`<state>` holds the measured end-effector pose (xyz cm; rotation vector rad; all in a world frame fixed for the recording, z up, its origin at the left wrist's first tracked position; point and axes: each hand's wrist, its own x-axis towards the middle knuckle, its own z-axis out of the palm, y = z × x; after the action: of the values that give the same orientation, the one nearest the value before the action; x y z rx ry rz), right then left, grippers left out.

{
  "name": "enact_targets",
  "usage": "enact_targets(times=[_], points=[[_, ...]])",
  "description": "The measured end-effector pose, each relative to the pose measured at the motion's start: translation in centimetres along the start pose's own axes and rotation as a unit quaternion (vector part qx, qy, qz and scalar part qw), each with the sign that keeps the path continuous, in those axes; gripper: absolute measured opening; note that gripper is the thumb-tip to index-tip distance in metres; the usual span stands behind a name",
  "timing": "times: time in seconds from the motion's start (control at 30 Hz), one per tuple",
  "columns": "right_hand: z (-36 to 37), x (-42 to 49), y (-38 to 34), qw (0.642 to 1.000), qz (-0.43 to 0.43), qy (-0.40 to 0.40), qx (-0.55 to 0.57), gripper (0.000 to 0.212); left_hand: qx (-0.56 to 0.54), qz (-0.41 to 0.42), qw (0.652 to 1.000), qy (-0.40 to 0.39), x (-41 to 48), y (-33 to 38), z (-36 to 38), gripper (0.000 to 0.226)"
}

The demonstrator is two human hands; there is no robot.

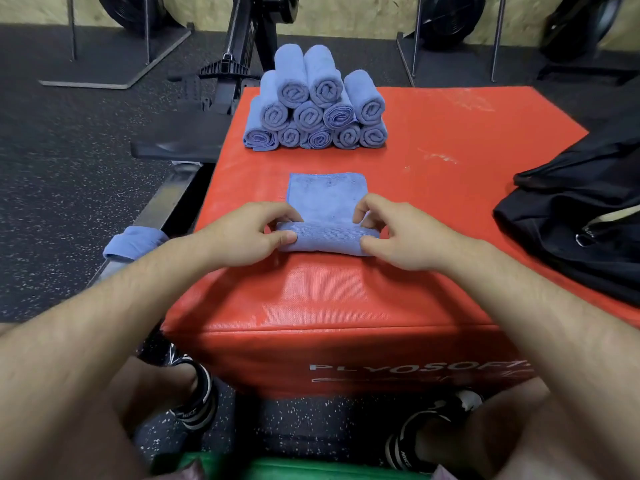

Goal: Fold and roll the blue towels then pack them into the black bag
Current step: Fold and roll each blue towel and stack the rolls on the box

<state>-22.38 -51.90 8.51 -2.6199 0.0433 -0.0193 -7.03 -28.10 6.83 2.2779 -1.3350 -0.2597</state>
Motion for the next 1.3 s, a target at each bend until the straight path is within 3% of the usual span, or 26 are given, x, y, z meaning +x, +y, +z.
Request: enact_targets(times=[0.13,0.23,0.37,0.5,0.6,0.8,1.03,1.17,1.3], points=[[0.7,0.6,0.5,0.998,-0.03,0.046,-0.001,0.022,0.018,-0.001,1.0,0.019,0.3,-0.3,0.4,0.03],[0.9,1.3,0.7,0.994,-0.057,0.092,-0.022,0.025,0.072,0.05,0.994,0.065,0.8,-0.4,0.6,0.036],[1.0,1.8,0.4,0.986,-0.098,0.116,-0.073,0.026,0.105,0.105,0.984,0.101,1.7,0.4,0.1,0.019],[0.8,2.0,0.4,0.985,-0.083,0.085,-0.127,0.024,0.137,0.115,0.981,0.081,2.1,0.5,0.0,0.021],[0.5,2.4,0.9,0.984,-0.069,0.058,-0.152,0.036,0.171,0.09,0.98,0.041,2.4,-0.3,0.0,0.047],[0.1,4.0,1.4,0.993,-0.038,0.037,-0.103,0.037,0.142,0.057,0.988,-0.002,4.0,-1.2,-0.3,0.057],[-1.4,5.2,1.3,0.999,0.024,-0.023,0.035,0.023,-0.017,-0.013,0.998,-0.059,5.2,-1.2,-1.2,0.041],[-0.7,6.1,2.0,0.999,-0.023,0.046,-0.016,0.025,0.019,0.038,0.998,0.035,5.6,-1.6,-1.0,0.036],[-0.6,6.3,1.2,0.99,-0.076,0.096,-0.071,0.026,0.079,0.113,0.988,0.066,6.6,-0.7,-1.5,0.017]])
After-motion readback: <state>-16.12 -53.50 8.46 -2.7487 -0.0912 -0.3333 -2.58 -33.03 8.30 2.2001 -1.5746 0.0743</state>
